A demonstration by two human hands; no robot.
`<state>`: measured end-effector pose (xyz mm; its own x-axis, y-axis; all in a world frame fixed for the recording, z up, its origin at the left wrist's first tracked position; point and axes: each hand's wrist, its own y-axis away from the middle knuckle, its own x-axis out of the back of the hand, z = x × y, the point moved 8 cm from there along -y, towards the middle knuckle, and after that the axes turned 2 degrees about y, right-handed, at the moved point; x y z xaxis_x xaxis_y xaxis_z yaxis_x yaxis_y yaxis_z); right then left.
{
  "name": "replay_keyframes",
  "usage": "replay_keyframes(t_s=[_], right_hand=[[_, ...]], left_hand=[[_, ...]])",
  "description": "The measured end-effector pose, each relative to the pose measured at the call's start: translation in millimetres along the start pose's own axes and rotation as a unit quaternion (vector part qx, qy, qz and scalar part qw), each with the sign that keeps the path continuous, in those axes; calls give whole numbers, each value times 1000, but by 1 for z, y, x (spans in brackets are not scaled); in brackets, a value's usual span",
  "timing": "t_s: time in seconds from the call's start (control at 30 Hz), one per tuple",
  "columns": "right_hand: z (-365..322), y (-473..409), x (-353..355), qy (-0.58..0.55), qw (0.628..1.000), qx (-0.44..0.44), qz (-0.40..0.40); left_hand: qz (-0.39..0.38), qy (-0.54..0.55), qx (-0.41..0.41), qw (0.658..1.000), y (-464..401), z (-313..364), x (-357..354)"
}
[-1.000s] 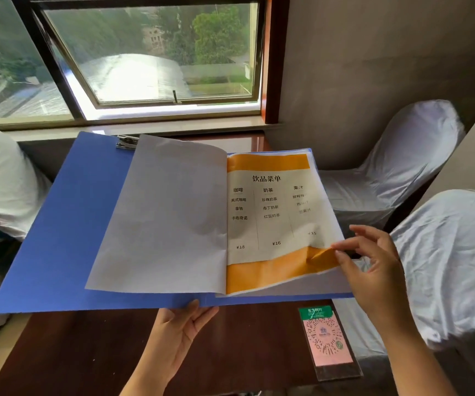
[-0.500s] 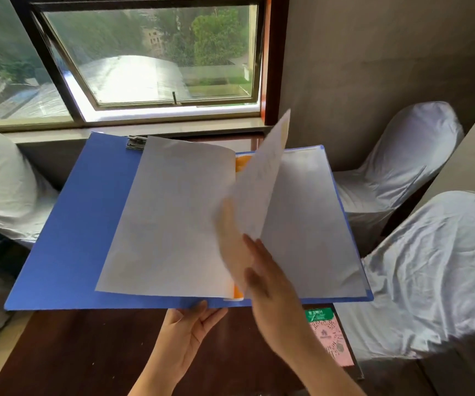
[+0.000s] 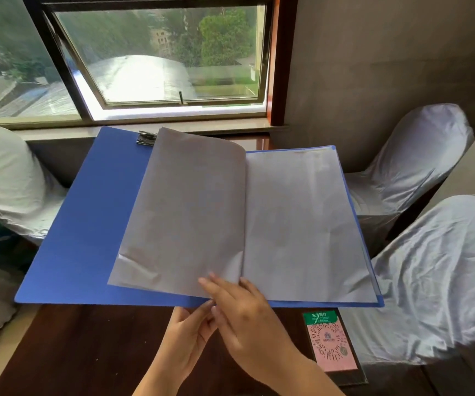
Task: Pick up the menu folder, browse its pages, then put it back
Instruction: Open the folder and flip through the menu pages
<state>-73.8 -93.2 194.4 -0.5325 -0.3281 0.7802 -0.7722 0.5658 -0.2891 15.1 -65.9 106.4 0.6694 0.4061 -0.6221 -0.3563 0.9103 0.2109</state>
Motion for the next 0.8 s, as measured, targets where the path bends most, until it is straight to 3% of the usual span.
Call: replay_keyframes(t_s=[0.1,0.17,0.23,0.3,0.4,0.47,0.53,0.8], right_hand=[[20,7,50,-61,993,-17,98],[48,19,89,-3,982,-58,181],[80,32,121,92,964,-132,211],[113,47,141,115,949,-222,192],[146,66,139,-85,945,-299,96],[152,71,135,-222,927,-291,74],[152,71,136,-253,922,-280,87],[144,66,149,-131,934,-263,203]], left_hand=[[-2,12,-6,1000,-2,4,-1],[4,20,-3,1000,-4,5,2],[6,26,0,1000,-4,7,4],[6,34,1,999,-4,9,5],[8,43,2,999,-6,11,7],[9,46,2,999,-8,12,8],[8,45,1,999,-9,13,9],[5,43,-2,999,-11,11,9]])
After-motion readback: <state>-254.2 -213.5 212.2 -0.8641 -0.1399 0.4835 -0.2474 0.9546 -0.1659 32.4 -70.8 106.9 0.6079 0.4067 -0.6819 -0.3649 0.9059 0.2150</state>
